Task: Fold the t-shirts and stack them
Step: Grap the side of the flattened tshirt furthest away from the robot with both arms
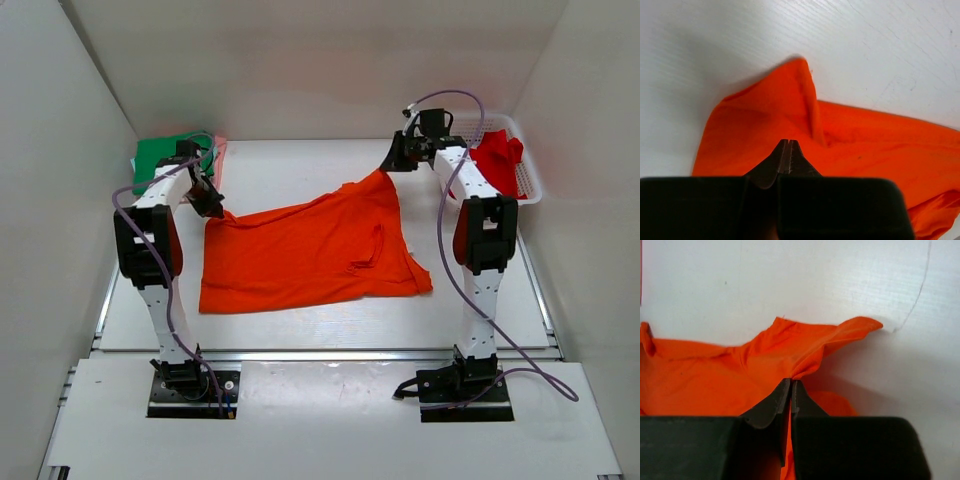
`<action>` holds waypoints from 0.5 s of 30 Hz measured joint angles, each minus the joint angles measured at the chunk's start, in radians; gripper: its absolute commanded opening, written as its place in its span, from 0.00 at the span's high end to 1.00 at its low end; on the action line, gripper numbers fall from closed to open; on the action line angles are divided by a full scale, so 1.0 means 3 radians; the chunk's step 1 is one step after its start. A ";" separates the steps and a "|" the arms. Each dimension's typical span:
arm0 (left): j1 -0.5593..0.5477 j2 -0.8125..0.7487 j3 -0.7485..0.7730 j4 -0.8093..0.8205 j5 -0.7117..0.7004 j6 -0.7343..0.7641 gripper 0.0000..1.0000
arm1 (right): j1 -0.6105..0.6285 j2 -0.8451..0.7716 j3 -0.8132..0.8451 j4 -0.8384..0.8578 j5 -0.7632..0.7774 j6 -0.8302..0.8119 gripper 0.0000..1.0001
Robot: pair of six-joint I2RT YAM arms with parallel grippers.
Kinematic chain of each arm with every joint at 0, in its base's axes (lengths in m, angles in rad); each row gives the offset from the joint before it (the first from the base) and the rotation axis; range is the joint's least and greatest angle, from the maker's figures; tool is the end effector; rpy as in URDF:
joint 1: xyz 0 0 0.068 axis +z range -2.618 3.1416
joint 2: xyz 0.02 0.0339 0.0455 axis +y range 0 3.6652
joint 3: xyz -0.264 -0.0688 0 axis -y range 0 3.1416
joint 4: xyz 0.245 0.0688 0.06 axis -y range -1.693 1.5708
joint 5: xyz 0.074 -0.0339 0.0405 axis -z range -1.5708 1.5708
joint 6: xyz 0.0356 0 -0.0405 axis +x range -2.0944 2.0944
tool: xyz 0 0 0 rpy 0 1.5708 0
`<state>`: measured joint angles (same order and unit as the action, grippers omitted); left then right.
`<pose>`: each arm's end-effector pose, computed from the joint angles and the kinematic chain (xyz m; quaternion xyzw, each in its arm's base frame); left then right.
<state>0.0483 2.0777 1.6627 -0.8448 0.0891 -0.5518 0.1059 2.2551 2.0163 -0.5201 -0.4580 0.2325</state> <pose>0.4297 0.0176 0.1962 -0.2851 0.9449 -0.0812 0.1389 0.5114 0.0702 0.2455 -0.0329 0.8986 0.2703 0.3440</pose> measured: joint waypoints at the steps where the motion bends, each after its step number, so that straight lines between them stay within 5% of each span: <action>1: 0.0008 -0.0046 -0.0020 -0.0005 0.0000 0.0023 1.00 | -0.0009 -0.0098 -0.0135 0.0029 -0.0015 -0.0009 1.00; 9: 0.0028 -0.0540 -0.0582 0.0009 -0.0003 0.0148 1.00 | -0.0056 -0.0744 -0.1315 0.0220 -0.0150 -0.0098 1.00; 12: 0.0039 -0.0637 -0.0796 0.0051 -0.0011 0.0178 0.77 | -0.0045 -0.0877 -0.1605 0.0266 -0.0182 -0.0116 1.00; 15: 0.0070 -0.0626 -0.0834 0.0094 -0.0009 0.0160 0.76 | -0.0008 -0.0916 -0.1717 0.0314 -0.0203 -0.0137 0.99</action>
<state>0.0692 1.8900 1.4124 -0.8165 0.0864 -0.5037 0.1036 1.9804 1.5013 -0.4259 -0.5190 0.1913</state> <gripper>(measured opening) 0.239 0.008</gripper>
